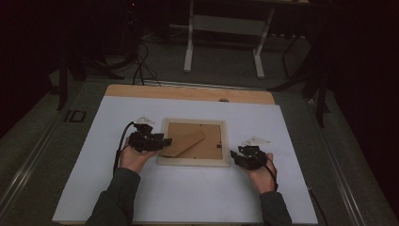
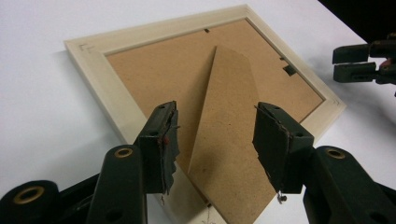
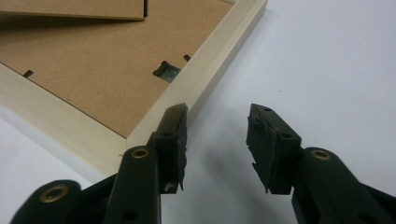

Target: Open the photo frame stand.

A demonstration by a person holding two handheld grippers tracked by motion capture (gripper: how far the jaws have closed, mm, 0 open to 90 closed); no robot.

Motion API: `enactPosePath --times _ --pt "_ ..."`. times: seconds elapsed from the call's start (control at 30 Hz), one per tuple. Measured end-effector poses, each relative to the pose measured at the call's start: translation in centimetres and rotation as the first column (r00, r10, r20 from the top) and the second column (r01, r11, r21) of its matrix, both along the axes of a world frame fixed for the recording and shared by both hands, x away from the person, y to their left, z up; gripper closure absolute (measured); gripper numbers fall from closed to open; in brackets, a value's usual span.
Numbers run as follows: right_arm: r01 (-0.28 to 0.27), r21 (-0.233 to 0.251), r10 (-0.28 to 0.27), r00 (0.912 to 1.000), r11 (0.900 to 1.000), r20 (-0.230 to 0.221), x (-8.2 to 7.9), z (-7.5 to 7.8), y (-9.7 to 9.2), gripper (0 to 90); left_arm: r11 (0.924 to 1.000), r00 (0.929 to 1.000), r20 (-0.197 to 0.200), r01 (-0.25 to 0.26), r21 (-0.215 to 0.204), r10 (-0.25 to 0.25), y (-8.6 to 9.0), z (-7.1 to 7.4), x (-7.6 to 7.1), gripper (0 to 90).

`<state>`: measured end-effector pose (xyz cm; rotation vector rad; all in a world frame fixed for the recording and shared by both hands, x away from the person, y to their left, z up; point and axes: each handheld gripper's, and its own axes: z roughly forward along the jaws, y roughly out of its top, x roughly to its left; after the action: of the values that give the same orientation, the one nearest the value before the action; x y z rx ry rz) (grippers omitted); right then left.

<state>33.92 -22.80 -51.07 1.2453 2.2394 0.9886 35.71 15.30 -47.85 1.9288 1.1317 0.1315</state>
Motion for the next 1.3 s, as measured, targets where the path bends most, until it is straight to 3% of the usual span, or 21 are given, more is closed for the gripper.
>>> enactPosePath --times 0.63,1.0,1.3 --pt "-0.005 0.0 0.005 0.9999 1.0 -0.01 0.1 -0.1 0.0 54.4 0.9987 0.9981 -0.034 0.05 -0.009 -0.05 -1.4 -1.4 1.5 35.6" --pt "-0.006 0.002 0.007 0.9999 1.0 -0.012 0.1 -0.1 0.0 53.8 0.9934 0.9929 -0.054 0.108 0.036 -0.106 -2.5 -1.9 2.4 38.6" --pt "-0.005 0.005 0.005 0.9999 1.0 -0.013 0.2 -0.1 0.0 53.6 0.9859 0.9832 -0.092 0.162 0.042 -0.158 -3.2 -2.5 3.3 40.8"
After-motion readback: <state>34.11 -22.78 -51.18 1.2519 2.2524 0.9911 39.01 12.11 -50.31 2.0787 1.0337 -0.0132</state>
